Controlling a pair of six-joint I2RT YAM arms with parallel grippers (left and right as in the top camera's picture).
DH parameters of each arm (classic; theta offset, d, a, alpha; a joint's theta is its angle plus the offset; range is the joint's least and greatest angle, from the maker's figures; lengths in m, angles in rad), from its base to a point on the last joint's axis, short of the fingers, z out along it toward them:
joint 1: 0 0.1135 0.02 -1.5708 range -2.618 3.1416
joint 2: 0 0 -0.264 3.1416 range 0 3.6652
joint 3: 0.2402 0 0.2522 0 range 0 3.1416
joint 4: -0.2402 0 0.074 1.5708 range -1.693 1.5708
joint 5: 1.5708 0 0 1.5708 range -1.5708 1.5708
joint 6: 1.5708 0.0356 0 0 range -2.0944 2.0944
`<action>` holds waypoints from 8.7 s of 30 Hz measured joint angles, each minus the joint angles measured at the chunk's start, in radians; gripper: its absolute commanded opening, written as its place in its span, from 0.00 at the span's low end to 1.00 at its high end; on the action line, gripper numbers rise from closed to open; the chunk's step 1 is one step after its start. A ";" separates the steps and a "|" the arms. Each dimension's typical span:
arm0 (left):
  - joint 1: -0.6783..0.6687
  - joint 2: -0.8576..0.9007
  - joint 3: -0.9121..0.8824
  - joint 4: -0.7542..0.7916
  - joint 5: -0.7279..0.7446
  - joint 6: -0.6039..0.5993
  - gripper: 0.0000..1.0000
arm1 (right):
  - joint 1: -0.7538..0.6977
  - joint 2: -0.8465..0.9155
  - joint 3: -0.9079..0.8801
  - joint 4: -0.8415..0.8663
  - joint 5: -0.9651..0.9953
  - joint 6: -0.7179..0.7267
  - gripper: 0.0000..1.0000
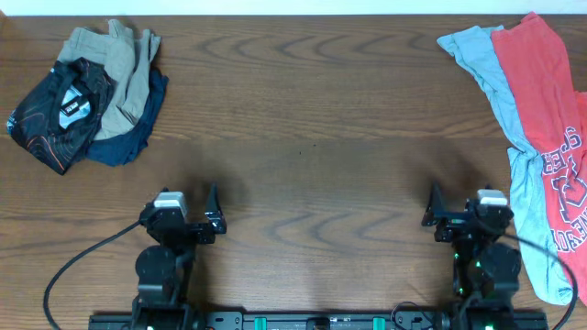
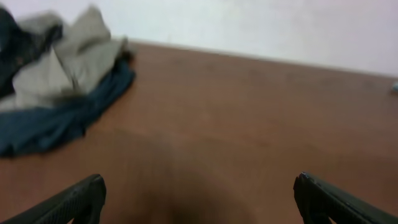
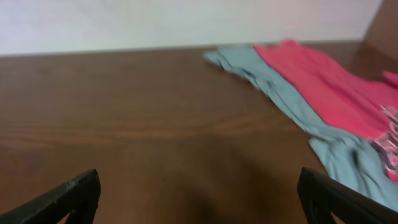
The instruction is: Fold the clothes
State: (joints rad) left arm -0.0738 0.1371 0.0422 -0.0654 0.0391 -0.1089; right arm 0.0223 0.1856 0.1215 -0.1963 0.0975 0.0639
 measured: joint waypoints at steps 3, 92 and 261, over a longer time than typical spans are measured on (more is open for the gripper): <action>0.000 0.090 0.029 -0.019 -0.002 -0.007 0.98 | 0.000 0.142 0.095 -0.031 0.020 0.004 0.99; 0.000 0.970 0.634 -0.342 0.067 -0.219 0.98 | 0.099 1.476 0.884 -0.241 -0.177 -0.019 0.67; 0.335 1.599 1.056 -0.871 0.254 -0.335 0.68 | -0.651 1.530 1.059 -0.640 -0.108 0.028 0.65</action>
State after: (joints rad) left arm 0.2615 1.7359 1.0977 -0.9360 0.2928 -0.4442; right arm -0.6285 1.7161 1.1809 -0.8368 -0.0109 0.0921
